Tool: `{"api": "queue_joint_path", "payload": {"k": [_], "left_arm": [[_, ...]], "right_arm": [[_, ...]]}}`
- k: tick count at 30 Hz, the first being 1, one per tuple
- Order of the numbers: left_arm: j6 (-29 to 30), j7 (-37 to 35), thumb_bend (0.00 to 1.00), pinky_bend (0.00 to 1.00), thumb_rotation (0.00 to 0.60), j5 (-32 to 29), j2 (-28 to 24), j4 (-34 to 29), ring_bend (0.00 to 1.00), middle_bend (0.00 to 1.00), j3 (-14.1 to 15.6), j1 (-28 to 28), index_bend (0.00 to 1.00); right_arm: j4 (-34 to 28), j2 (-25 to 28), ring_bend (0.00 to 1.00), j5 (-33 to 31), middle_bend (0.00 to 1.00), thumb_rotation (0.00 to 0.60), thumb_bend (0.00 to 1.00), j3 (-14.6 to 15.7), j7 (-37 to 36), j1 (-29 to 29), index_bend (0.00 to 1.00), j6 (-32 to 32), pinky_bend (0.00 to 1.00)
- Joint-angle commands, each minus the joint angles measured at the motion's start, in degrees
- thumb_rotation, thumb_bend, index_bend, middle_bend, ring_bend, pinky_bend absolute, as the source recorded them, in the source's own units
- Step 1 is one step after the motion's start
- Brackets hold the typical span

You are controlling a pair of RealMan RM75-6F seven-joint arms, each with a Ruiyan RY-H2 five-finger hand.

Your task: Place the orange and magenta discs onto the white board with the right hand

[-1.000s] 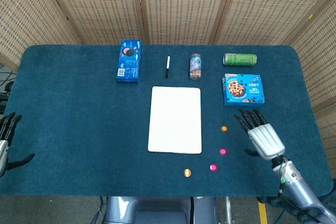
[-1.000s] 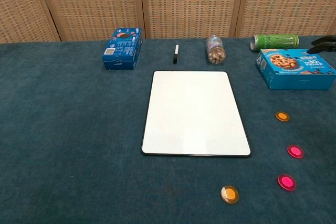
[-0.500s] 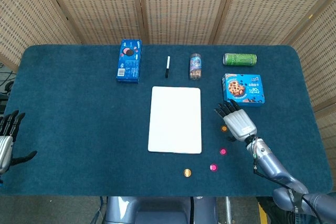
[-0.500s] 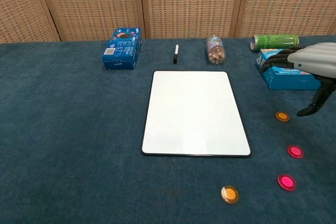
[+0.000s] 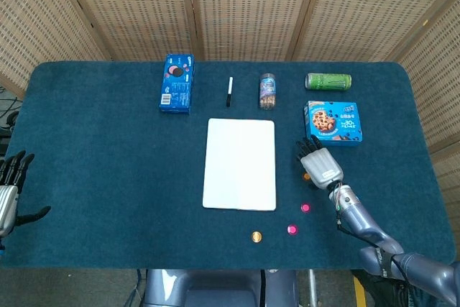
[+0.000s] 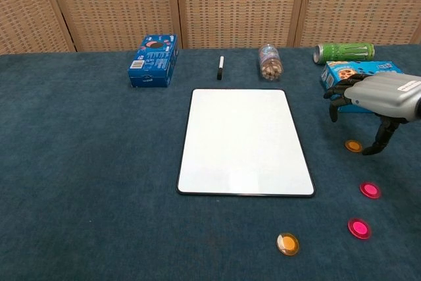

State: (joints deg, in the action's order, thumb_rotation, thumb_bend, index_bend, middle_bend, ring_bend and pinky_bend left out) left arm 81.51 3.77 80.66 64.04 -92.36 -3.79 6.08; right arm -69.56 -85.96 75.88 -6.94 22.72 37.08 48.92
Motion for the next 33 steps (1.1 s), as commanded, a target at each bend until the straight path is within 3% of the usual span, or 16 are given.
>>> {"api": "queue_joint_path", "payload": {"k": [1, 15, 33], "left_arm": [[0.0, 0.0, 0.0, 0.0, 0.6, 0.0, 0.0, 0.0, 0.0, 0.0, 0.0, 0.0, 0.0], [0.2, 0.3, 0.0, 0.0, 0.6, 0.2, 0.1, -0.1, 0.0, 0.0, 0.2, 0.0, 0.0], [0.3, 0.2, 0.0, 0.0, 0.6, 0.2, 0.0, -0.2, 0.0, 0.0, 0.2, 0.1, 0.0]], "right_arm": [[2.8, -1.4, 0.0, 1.9, 0.11, 0.6, 0.15, 1.2, 0.8, 0.3, 0.36, 1.5, 0.0], [4.6, -2.0, 0.01, 3.3, 0.11, 0.6, 0.3, 3.2, 1.1, 0.8, 0.39, 1.6, 0.0], [3.5, -1.5, 0.01, 0.3, 0.1, 0.6, 0.31, 3.8, 3.7, 1.4, 0.39, -1.2, 0.0]]}}
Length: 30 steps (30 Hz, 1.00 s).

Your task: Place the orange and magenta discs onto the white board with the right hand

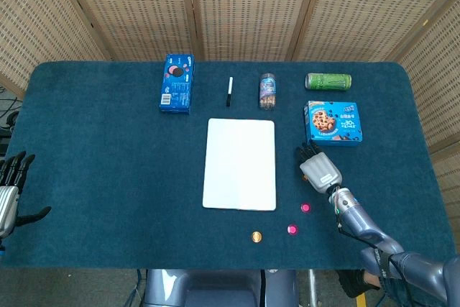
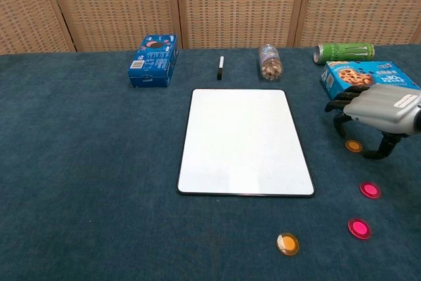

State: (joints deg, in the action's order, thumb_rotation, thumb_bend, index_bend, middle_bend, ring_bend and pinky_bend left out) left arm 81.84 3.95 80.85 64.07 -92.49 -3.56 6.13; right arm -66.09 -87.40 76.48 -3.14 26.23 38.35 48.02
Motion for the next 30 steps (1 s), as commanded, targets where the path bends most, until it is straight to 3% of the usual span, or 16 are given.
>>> {"api": "queue_joint_path", "payload": {"k": [1, 15, 24, 30], "left_arm": [[0.0, 0.0, 0.0, 0.0, 0.6, -0.1, 0.0, 0.0, 0.0, 0.0, 0.0, 0.0, 0.0], [0.0, 0.0, 0.0, 0.0, 0.6, -0.2, 0.0, 0.0, 0.0, 0.0, 0.0, 0.0, 0.0], [0.1, -0.2, 0.0, 0.0, 0.6, -0.2, -0.1, -0.1, 0.0, 0.0, 0.0, -0.1, 0.0], [0.1, -0.2, 0.0, 0.0, 0.6, -0.1, -0.2, -0.2, 0.0, 0.0, 0.0, 0.0, 0.0]], "right_arm": [[0.2, -0.1, 0.01, -0.5, 0.1, 0.6, 0.31, 0.0, 0.3, 0.1, 0.39, -0.4, 0.0], [1.4, -0.8, 0.02, -1.6, 0.1, 0.6, 0.35, 0.4, -0.5, 0.1, 0.54, -1.1, 0.0], [0.5, -0.5, 0.03, -1.1, 0.1, 0.6, 0.36, 0.3, -0.7, -0.1, 0.54, 0.5, 0.0], [-4.7, 2.5, 0.04, -0.4, 0.1, 0.6, 0.36, -0.5, -0.4, 0.0, 0.54, 2.5, 0.0]]}}
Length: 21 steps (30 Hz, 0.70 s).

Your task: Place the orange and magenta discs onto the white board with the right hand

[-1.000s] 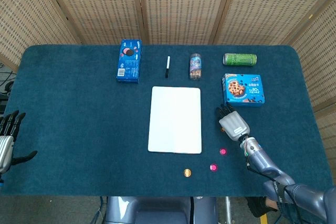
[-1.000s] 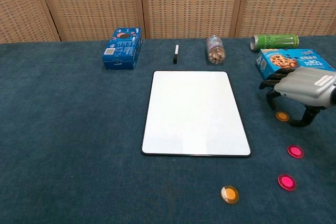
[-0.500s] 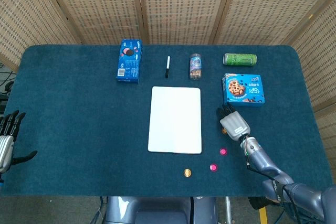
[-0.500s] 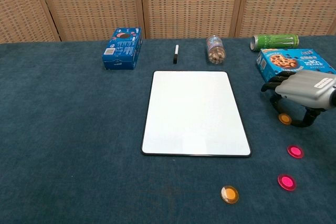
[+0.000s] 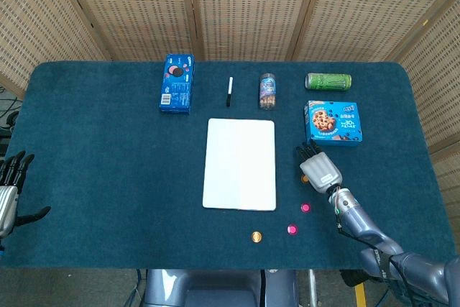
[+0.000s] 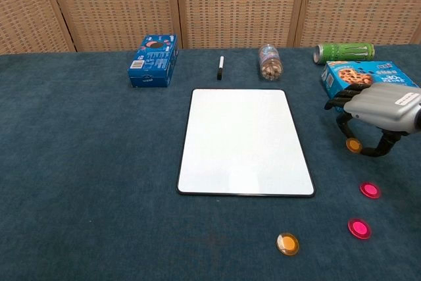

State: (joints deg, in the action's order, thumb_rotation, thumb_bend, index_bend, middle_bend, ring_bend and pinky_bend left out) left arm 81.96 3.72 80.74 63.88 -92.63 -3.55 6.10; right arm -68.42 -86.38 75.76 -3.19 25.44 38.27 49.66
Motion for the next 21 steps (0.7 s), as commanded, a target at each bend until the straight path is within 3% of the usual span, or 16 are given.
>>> {"api": "queue_joint_path", "payload": {"k": [1, 11, 16, 21], "left_arm": [[0.0, -0.1, 0.0, 0.0, 0.6, 0.0, 0.0, -0.1, 0.0, 0.0, 0.0, 0.0, 0.0], [0.0, -0.8, 0.0, 0.0, 0.6, 0.3, -0.4, -0.1, 0.0, 0.0, 0.0, 0.0, 0.0], [-0.5, -1.5, 0.0, 0.0, 0.6, 0.4, -0.8, -0.3, 0.0, 0.0, 0.1, 0.3, 0.0], [-1.2, -2.3, 0.0, 0.0, 0.6, 0.3, -1.1, -0.4, 0.0, 0.0, -0.1, 0.7, 0.0]], "right_arm": [[-3.3, 1.9, 0.04, 0.4, 0.1, 0.6, 0.36, -0.7, 0.6, 0.2, 0.54, 1.1, 0.0], [-15.0, 5.7, 0.04, -7.7, 0.1, 0.6, 0.36, -6.0, 6.8, 4.6, 0.54, -2.0, 0.0], [-20.6, 5.3, 0.04, -17.2, 0.1, 0.6, 0.36, -10.0, 14.8, 10.2, 0.54, -3.3, 0.0], [-24.3, 2.0, 0.04, -30.3, 0.1, 0.6, 0.36, -12.1, 24.4, 17.1, 0.54, -1.4, 0.0]]}}
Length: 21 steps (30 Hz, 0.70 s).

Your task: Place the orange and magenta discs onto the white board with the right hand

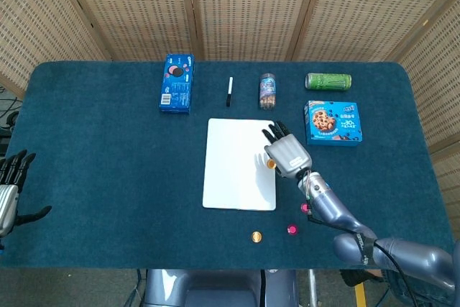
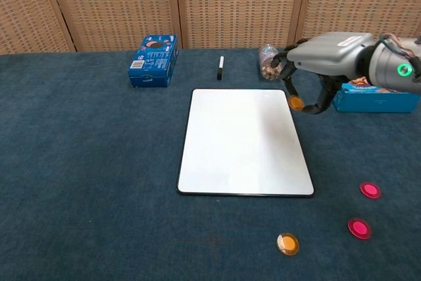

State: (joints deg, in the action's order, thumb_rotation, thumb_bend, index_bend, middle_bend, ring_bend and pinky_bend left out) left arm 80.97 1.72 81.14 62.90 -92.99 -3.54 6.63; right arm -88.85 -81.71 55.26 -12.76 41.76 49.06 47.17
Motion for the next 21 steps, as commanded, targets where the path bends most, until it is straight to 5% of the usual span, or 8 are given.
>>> {"api": "queue_joint_path", "payload": {"k": [1, 8, 11, 14, 18, 21], "left_arm": [[-0.4, -0.5, 0.0, 0.0, 0.6, -0.2, -0.2, 0.0, 0.0, 0.0, -0.1, 0.2, 0.0], [-1.7, -1.9, 0.0, 0.0, 0.6, -0.9, -0.7, 0.5, 0.0, 0.0, -0.3, 0.7, 0.0], [-2.0, -2.9, 0.0, 0.0, 0.6, -1.2, -1.1, 0.7, 0.0, 0.0, -0.3, 0.7, 0.0], [-2.0, -3.6, 0.0, 0.0, 0.6, -1.2, -1.4, 0.7, 0.0, 0.0, -0.4, 0.7, 0.0], [-2.3, -4.2, 0.0, 0.0, 0.6, -1.2, -1.6, 0.9, 0.0, 0.0, -0.3, 0.7, 0.0], [-2.4, -4.5, 0.0, 0.0, 0.6, -1.1, -1.7, 0.9, 0.0, 0.0, -0.1, 0.7, 0.0]], "right_arm": [[-4.2, -3.7, 0.04, -12.2, 0.1, 0.6, 0.36, -2.6, 10.0, 7.7, 0.54, 2.0, 0.0], [-2.9, -12.1, 0.03, -23.4, 0.08, 0.6, 0.35, -1.5, 18.4, 15.1, 0.5, 8.5, 0.0], [-1.1, -15.1, 0.01, -25.8, 0.01, 0.6, 0.13, -1.0, 19.1, 16.4, 0.2, 10.9, 0.0], [-1.8, -15.3, 0.0, -26.4, 0.0, 0.6, 0.0, -1.2, 19.3, 16.9, 0.02, 12.9, 0.0], [-5.7, -11.8, 0.0, -25.1, 0.0, 0.6, 0.01, -0.4, 19.2, 16.3, 0.01, 14.8, 0.0], [-9.8, -7.2, 0.0, -21.6, 0.0, 0.6, 0.05, 1.3, 17.1, 14.3, 0.12, 15.1, 0.0]]}}
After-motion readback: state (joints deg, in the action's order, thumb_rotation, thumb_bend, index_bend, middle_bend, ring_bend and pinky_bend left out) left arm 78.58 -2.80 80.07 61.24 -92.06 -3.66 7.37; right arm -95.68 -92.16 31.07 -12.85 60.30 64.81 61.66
